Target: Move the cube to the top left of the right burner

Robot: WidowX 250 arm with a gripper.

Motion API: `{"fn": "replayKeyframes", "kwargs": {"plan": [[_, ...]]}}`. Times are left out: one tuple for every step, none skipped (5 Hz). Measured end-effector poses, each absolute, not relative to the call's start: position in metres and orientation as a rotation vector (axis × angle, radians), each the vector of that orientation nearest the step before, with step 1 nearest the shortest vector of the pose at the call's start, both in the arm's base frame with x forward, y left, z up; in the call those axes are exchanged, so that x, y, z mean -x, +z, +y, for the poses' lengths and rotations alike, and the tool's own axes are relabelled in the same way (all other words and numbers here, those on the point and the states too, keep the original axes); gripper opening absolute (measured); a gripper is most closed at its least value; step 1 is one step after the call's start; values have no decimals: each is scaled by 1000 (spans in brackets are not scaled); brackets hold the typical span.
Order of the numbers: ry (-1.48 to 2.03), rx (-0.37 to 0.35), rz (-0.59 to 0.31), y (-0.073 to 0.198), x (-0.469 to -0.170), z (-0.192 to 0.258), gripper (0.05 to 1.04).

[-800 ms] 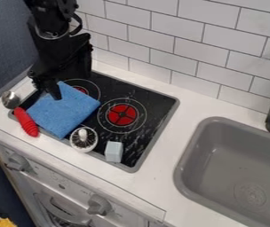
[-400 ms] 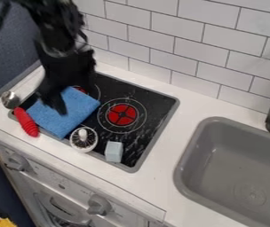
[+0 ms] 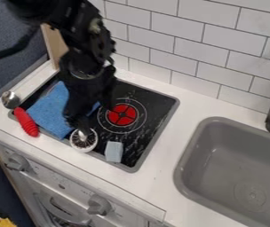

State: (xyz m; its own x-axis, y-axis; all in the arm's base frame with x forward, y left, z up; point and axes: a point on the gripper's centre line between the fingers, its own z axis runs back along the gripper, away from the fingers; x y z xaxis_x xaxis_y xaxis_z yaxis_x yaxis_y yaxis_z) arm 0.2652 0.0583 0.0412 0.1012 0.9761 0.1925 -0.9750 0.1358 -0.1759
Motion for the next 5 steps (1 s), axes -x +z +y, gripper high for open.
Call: {"fn": "replayKeyframes", "kwargs": {"plan": [[1450, -20, -228, 21, -263, 43, 1001], [1514, -14, -199, 8, -263, 34, 1001], [1535, -52, -173, -5, -259, 29, 1001], [1552, -83, -172, -13, -260, 28, 1001], [1563, -103, -153, -22, -261, 27, 1001]]}}
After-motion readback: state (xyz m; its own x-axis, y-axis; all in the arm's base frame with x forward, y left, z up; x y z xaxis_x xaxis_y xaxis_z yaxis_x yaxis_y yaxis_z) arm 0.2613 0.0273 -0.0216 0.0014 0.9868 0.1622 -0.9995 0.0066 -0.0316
